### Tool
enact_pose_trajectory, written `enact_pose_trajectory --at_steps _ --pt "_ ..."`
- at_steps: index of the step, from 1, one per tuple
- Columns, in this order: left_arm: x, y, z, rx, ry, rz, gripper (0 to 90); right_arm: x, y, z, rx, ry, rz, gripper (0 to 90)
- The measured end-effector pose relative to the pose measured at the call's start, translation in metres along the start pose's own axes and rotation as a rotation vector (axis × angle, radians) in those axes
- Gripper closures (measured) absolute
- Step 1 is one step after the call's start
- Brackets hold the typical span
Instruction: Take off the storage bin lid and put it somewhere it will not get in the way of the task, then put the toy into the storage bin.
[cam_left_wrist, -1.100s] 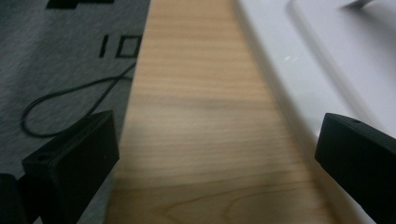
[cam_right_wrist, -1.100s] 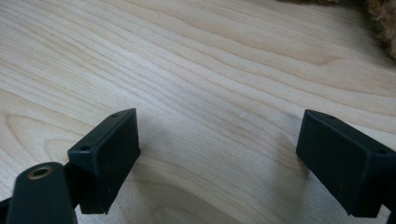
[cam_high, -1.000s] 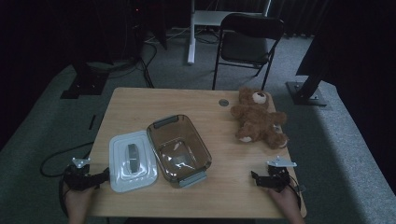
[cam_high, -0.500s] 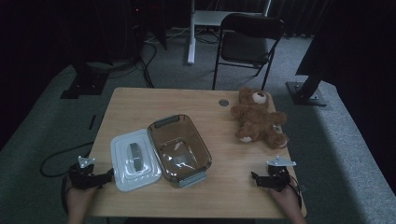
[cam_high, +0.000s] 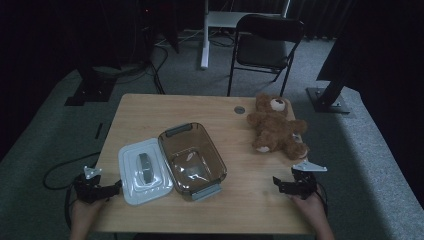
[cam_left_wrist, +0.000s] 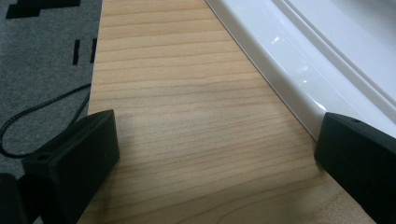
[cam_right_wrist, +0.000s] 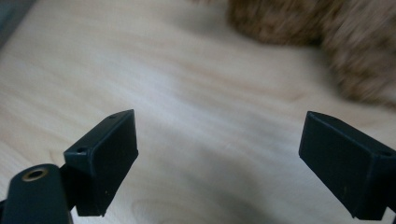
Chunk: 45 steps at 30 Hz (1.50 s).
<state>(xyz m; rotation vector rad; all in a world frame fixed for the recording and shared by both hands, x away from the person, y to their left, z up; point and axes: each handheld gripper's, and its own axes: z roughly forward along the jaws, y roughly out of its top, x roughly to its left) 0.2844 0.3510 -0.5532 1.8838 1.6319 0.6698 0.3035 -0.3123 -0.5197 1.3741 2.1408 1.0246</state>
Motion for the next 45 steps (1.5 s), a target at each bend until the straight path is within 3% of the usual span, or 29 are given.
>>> enact_pose_trajectory --at_steps 8,18,29,34,45 --pt "0.0 0.0 0.0 -0.001 0.001 -0.001 0.6 -0.017 0.04 -0.017 -0.076 -0.051 0.055 11.0" --pt "0.0 0.0 0.0 -0.001 0.001 -0.001 0.6 -0.041 0.084 -0.015 -0.129 -0.076 0.107 11.0" --pt "0.0 0.001 0.0 -0.001 0.001 -0.001 0.6 -0.06 0.115 0.009 -0.102 -0.122 0.131 12.7" --pt "0.0 0.001 0.0 0.003 0.003 -0.003 0.6 -0.065 0.126 0.025 -0.095 -0.088 0.18 12.7" --pt "0.0 0.001 0.0 0.007 -0.006 0.003 0.6 -0.073 0.151 0.061 -0.051 -0.128 0.271 11.1"
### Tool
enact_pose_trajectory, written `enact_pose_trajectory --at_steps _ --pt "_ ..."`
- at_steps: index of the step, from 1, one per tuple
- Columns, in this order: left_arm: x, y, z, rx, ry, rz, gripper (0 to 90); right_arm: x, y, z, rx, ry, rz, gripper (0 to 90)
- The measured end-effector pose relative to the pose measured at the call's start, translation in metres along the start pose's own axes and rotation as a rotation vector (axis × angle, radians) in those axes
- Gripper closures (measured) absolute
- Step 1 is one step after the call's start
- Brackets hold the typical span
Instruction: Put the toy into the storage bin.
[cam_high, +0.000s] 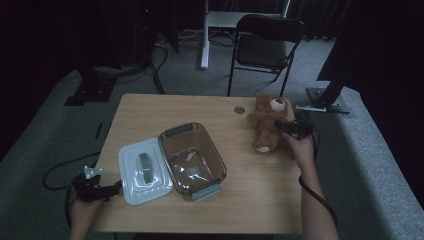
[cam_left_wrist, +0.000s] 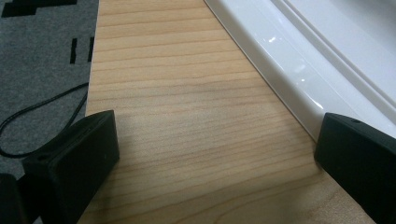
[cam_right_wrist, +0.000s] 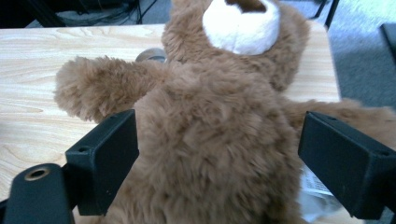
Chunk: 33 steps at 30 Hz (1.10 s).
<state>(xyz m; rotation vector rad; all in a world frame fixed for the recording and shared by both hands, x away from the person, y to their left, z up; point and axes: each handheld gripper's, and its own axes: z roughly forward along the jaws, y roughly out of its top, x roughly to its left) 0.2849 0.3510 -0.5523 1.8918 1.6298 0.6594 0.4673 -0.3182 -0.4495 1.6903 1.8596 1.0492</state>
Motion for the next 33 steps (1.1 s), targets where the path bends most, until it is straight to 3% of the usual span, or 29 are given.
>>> enact_pose_trajectory --at_steps 8,12,15,18,20,27,33 --pt "0.0 -0.001 0.0 -0.008 0.003 0.002 0.6 0.008 -0.002 0.027 0.08 -0.062 0.023 10.7" --pt "0.0 -0.001 0.0 -0.008 0.002 0.002 0.6 0.006 -0.009 0.04 0.117 -0.039 0.065 10.4" --pt "0.0 -0.001 0.0 -0.008 0.001 0.002 0.6 0.008 -0.013 0.045 0.143 -0.017 0.054 10.4" --pt "0.0 -0.001 0.0 -0.008 -0.002 0.005 0.6 0.011 -0.014 0.046 0.164 -0.019 0.002 10.6" --pt "0.001 -0.002 -0.001 -0.006 0.002 0.002 0.6 0.01 -0.017 0.047 0.17 -0.002 -0.005 11.3" --pt "0.003 0.001 -0.014 -0.024 0.0 -0.009 0.6 0.009 -0.02 0.046 0.177 0.015 -0.006 22.6" --pt "-0.014 0.014 -0.028 -0.067 -0.041 0.051 0.6 0.008 -0.022 0.044 0.166 0.027 -0.023 34.5"
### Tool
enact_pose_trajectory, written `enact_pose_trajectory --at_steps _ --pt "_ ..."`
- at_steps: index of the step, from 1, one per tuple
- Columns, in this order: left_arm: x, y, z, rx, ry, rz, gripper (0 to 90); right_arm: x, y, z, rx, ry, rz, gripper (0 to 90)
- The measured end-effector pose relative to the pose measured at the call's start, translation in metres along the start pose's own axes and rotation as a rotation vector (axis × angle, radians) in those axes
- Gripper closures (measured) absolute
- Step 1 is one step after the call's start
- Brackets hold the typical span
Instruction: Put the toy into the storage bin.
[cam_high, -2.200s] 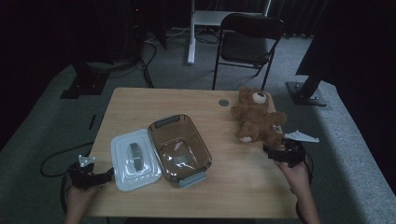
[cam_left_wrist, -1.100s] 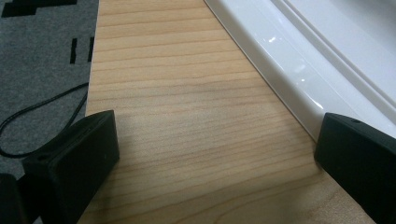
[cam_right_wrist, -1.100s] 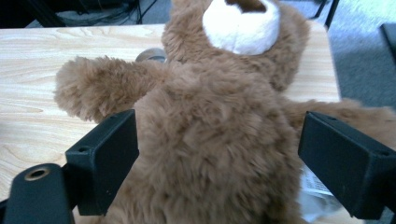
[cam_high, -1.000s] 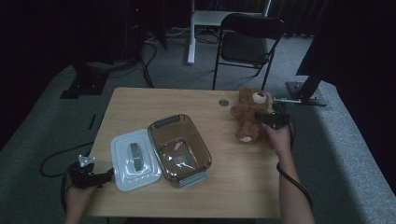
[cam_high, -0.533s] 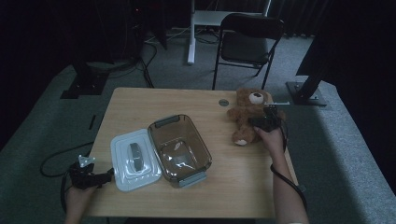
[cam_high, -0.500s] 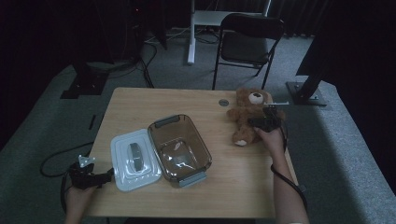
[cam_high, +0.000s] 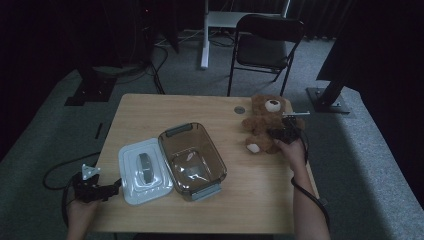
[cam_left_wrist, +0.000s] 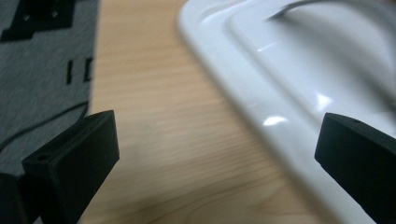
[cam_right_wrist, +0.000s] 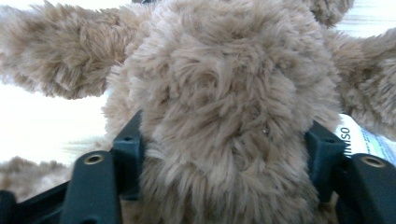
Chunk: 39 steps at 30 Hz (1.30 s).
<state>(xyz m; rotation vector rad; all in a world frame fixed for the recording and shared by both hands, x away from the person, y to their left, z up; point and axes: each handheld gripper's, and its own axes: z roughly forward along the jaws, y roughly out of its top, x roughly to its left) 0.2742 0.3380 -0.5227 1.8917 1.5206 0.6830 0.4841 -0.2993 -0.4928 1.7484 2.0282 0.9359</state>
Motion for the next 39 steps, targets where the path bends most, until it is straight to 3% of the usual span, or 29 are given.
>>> enact_pose_trajectory --at_steps 6,11,14,19,27,30,39 --pt "-0.03 0.018 -0.002 -0.003 -0.066 0.088 0.6 0.001 0.0 -0.001 0.004 0.002 -0.019 41.5" --pt "-0.053 0.034 0.002 -0.027 -0.144 0.123 0.6 0.004 -0.001 -0.003 0.01 0.013 -0.06 49.3" --pt "-0.068 0.043 0.006 -0.043 -0.175 0.157 0.6 0.011 -0.002 -0.005 -0.003 -0.005 -0.102 57.0" --pt "-0.092 0.055 0.015 -0.033 -0.218 0.22 0.6 0.016 0.001 -0.014 -0.034 -0.021 -0.114 65.6" --pt "-0.114 0.061 0.027 -0.011 -0.255 0.272 0.6 0.017 -0.002 -0.034 -0.087 0.037 -0.111 69.9" --pt "-0.119 0.061 0.03 0.002 -0.267 0.274 0.6 0.016 -0.006 -0.042 -0.107 0.061 -0.103 71.6" --pt "-0.123 0.063 0.034 0.011 -0.276 0.283 0.6 0.02 -0.006 -0.057 -0.15 0.083 -0.113 72.8"
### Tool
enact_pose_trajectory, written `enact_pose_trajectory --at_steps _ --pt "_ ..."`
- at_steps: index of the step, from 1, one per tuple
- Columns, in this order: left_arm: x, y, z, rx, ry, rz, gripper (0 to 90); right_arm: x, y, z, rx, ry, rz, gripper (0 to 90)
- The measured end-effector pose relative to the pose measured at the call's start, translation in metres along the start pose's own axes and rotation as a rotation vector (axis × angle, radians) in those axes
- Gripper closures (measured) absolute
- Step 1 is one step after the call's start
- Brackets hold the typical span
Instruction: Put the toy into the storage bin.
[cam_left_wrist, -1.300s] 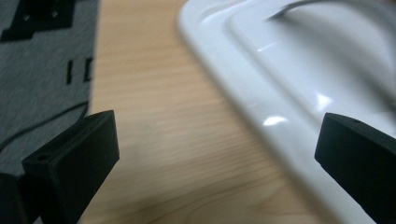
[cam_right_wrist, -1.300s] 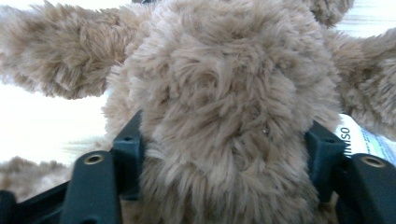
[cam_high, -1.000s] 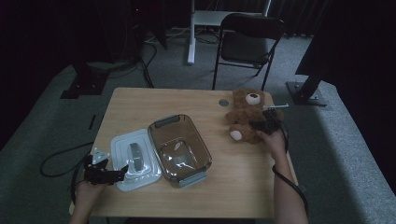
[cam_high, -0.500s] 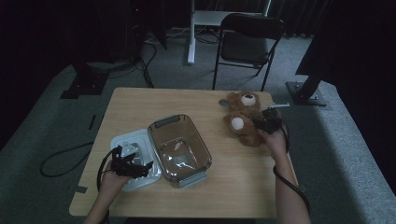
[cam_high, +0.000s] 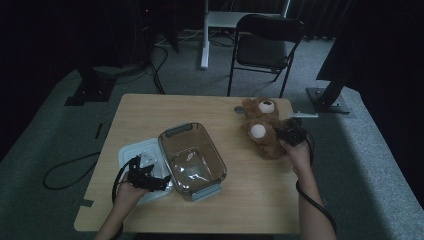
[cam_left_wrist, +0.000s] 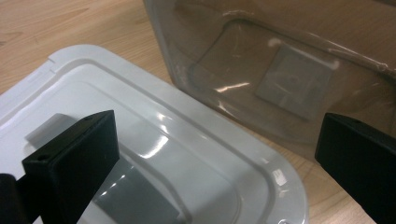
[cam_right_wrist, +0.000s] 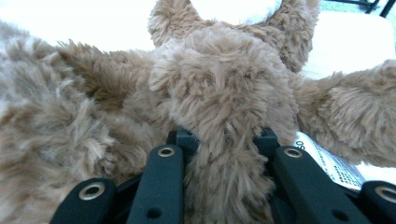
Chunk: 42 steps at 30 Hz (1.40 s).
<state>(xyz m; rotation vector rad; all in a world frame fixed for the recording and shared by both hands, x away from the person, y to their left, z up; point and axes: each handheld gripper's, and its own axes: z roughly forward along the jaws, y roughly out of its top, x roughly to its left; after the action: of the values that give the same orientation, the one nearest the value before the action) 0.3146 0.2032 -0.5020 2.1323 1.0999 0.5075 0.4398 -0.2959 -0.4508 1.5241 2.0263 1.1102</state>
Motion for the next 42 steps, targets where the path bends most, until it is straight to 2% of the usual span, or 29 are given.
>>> enact_pose_trajectory --at_steps 1,3,10,19,27,29,30,33,36,40,42 --pt "0.0 0.001 0.001 -0.001 -0.004 -0.004 0.6 0.001 0.001 -0.005 -0.017 0.023 -0.001 72.8" --pt "-0.001 0.002 0.002 -0.001 -0.009 -0.006 0.6 0.003 0.002 -0.009 -0.028 0.034 -0.001 72.8" --pt "-0.003 0.006 0.005 0.002 -0.009 0.003 0.6 0.02 0.009 -0.031 -0.081 0.061 -0.053 72.6" --pt "-0.006 0.01 0.01 0.006 -0.014 0.01 0.6 0.047 0.026 -0.071 -0.177 0.154 -0.103 72.6" --pt "-0.013 0.018 0.014 -0.004 -0.017 0.017 0.6 0.082 0.037 -0.103 -0.246 0.205 -0.194 72.5" --pt "-0.013 0.019 0.015 -0.003 -0.02 0.018 0.6 0.091 0.039 -0.109 -0.259 0.234 -0.206 72.5" --pt "-0.014 0.021 0.016 0.0 -0.02 0.024 0.6 0.091 0.039 -0.109 -0.259 0.234 -0.206 72.5" --pt "-0.017 0.023 0.014 -0.001 -0.003 0.032 0.5 0.11 0.042 -0.119 -0.281 0.276 -0.238 72.4" --pt "-0.015 0.022 0.007 -0.006 0.01 0.031 0.6 0.126 0.042 -0.124 -0.295 0.293 -0.272 72.4" --pt "-0.007 0.018 -0.007 -0.024 0.039 0.015 0.6 0.145 0.04 -0.125 -0.292 0.349 -0.279 72.3" --pt "-0.002 0.016 -0.012 -0.025 0.055 0.01 0.6 0.155 0.038 -0.123 -0.286 0.35 -0.288 72.3"
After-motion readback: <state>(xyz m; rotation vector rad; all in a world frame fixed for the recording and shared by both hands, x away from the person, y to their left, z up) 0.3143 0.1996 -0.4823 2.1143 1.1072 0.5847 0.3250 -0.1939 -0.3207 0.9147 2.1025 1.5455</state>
